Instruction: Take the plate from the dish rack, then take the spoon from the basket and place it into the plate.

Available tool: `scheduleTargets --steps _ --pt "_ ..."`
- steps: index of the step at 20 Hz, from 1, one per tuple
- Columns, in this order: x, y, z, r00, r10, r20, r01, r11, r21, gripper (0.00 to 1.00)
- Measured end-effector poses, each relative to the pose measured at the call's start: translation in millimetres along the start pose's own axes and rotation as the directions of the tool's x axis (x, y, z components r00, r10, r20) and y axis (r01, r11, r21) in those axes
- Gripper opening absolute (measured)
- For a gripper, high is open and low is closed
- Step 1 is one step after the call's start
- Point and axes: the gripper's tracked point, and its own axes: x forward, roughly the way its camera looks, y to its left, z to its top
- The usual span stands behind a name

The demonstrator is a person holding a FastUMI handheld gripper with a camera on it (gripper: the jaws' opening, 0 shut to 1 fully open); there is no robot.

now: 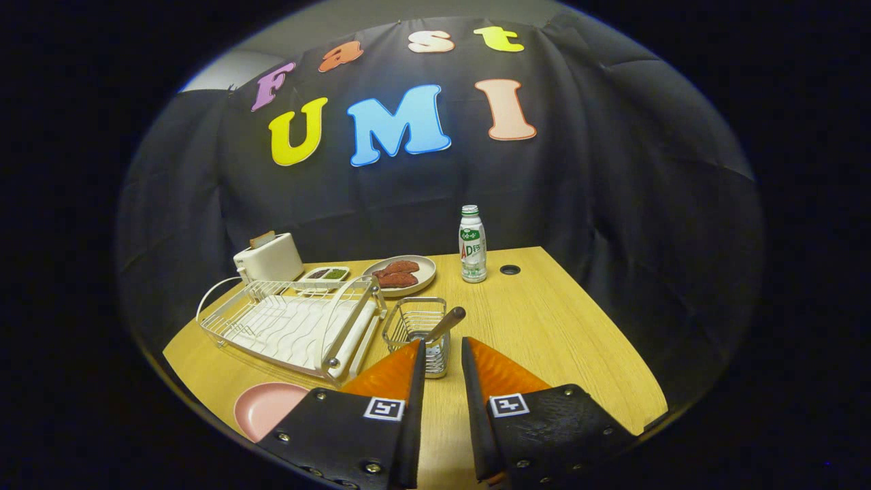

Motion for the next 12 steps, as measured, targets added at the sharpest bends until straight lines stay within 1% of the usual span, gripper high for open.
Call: scheduleTargets --steps 4,7,12 --pt "20 -6 1 1.0 -0.017 0.018 0.017 1.0 0.001 0.31" --pt "37 -6 5 1.0 -0.014 0.026 0.013 1.0 0.027 0.31" --pt "61 -3 8 0.999 -0.013 0.03 0.012 1.0 0.022 0.31"
